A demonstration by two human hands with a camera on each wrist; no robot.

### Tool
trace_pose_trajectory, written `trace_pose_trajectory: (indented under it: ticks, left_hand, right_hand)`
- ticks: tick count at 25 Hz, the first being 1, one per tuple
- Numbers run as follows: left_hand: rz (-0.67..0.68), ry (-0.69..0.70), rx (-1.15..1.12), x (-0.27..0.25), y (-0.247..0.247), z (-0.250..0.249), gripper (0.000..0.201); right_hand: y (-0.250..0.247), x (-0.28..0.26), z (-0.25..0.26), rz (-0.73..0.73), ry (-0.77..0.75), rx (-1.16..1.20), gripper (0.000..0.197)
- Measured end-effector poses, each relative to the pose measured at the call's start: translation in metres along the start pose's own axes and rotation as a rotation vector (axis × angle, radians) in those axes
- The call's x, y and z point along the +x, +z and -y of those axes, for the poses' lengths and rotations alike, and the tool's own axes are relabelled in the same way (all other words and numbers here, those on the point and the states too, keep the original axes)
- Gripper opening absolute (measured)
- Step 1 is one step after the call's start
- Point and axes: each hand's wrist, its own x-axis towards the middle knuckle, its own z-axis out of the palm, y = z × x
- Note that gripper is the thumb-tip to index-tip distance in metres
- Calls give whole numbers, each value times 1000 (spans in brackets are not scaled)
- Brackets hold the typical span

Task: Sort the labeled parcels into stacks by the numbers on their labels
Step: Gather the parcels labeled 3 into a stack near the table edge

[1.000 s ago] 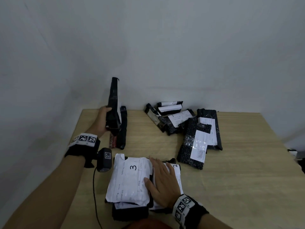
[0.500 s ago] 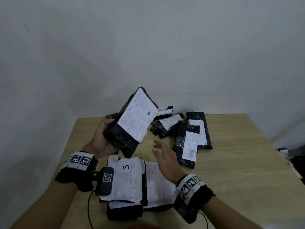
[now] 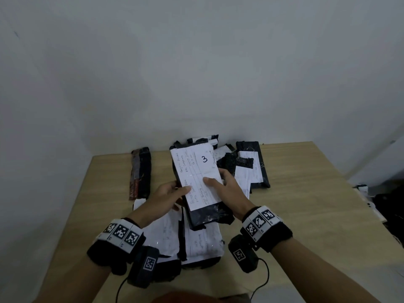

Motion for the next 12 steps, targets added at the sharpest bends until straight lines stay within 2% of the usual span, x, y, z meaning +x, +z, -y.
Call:
trace_pose_trajectory:
  ticks: [1, 4, 5, 8, 12]
  left_hand:
    - [12, 8, 36, 1, -2, 0, 80]
    - [34, 12, 69, 10, 0, -4, 32]
    - [44, 11, 76, 14, -1, -5, 26]
    - [67, -14, 73, 28, -10, -4, 21]
    - [3, -57, 19, 52, -16, -1, 23]
  right_hand:
    - [0, 1, -2, 7, 16, 21, 44]
    - [-3, 9, -2, -2, 53, 65, 36]
    - [-5, 12, -3, -7, 55, 70, 34]
    - [-5, 26, -5, 3, 63, 72, 34]
    - [-4, 41, -9, 54, 122, 104, 39]
